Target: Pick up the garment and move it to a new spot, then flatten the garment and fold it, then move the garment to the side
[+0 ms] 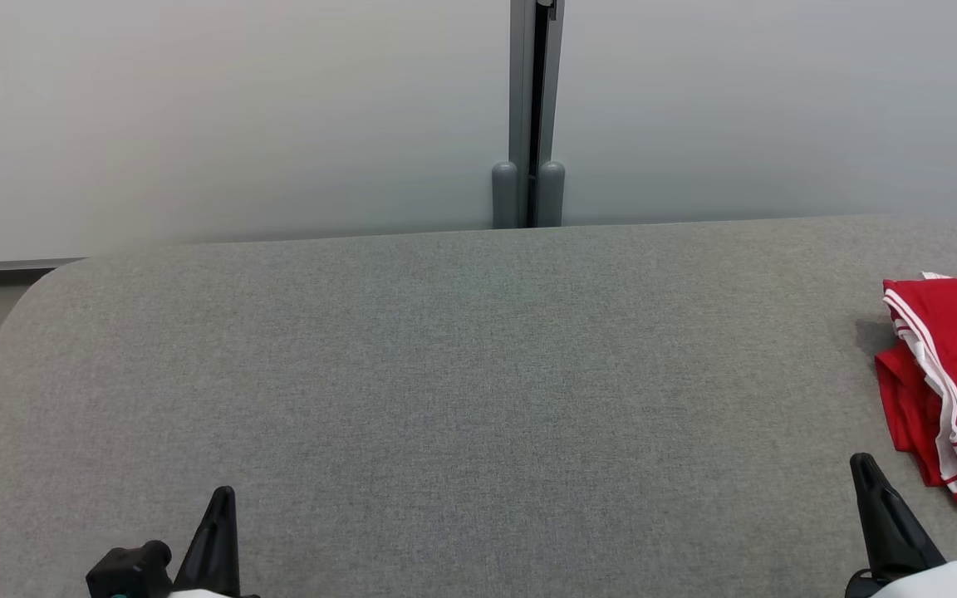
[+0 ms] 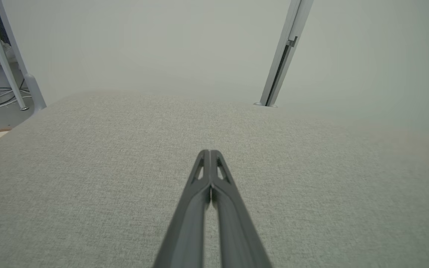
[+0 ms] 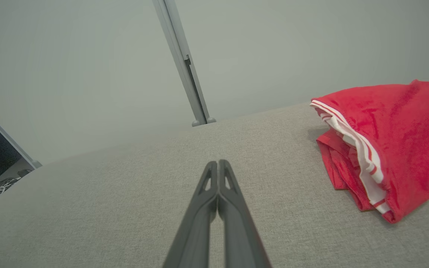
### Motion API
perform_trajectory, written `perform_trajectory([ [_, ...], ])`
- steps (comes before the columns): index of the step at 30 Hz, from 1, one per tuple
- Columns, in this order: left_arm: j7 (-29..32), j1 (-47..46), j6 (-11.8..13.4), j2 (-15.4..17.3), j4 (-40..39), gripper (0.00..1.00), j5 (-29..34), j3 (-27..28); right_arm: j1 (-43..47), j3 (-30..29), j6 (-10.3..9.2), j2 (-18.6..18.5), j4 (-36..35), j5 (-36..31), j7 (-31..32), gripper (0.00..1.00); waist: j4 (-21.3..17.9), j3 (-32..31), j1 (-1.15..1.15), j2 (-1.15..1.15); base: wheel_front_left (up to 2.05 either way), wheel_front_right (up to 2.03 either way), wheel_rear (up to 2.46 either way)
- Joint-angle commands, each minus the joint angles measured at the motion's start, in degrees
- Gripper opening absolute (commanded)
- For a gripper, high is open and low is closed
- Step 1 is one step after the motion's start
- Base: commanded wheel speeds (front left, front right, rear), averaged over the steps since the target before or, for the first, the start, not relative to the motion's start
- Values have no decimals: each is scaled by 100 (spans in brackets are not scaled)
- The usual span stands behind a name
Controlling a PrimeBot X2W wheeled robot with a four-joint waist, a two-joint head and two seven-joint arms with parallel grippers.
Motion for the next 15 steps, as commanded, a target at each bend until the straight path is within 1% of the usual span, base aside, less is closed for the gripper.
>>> perform_trajectory([
  [1, 60, -210, -84, 20, -59, 0, -309, 117, -202, -57, 0, -20, -7, 320, 5, 0, -4, 5, 0, 0, 0, 0, 0],
  [13, 336, -389, -315, -94, -7, 0, -1413, 389, -449, -133, 0, 48, 256, 1448, 48, 0, -26, 31, 0, 0, 0, 0, 0],
  [15, 358, -399, -332, -102, -4, 0, -1498, 411, -467, -139, 0, 53, 277, 1534, 50, 0, -28, 34, 0, 0, 0, 0, 0],
])
